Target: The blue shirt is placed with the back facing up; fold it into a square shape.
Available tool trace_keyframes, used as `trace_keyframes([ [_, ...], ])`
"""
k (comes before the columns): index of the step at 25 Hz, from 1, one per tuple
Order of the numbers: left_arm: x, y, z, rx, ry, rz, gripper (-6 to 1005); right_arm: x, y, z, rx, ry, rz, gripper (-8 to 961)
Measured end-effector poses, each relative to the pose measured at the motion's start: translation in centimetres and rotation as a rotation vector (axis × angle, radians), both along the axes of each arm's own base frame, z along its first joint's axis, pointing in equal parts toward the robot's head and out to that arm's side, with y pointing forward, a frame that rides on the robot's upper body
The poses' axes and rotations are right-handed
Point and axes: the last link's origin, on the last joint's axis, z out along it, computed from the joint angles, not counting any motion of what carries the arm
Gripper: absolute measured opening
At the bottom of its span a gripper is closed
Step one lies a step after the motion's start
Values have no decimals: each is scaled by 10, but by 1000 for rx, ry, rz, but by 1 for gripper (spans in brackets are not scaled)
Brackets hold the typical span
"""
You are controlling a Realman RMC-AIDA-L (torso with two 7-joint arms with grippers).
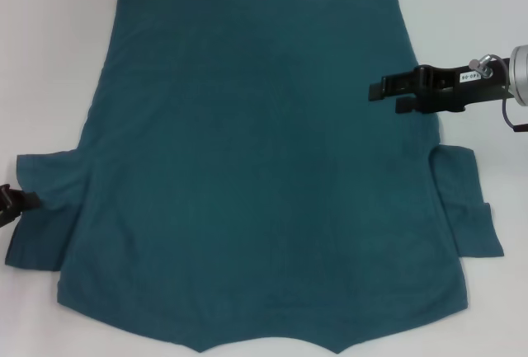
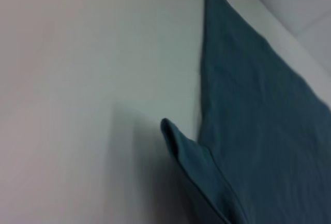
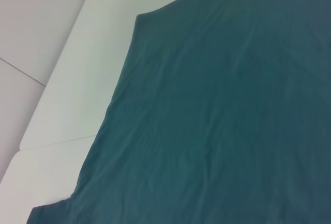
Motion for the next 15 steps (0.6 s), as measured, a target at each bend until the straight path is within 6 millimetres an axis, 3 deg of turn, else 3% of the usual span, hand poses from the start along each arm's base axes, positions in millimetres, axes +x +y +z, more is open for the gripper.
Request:
trace_keyframes([
  [8, 28, 15, 9, -77, 241, -203, 2, 3, -1, 1, 1, -2, -6, 717],
  [15, 28, 20, 23, -85, 359, -197, 2, 3, -2, 0, -5, 2, -10, 717],
])
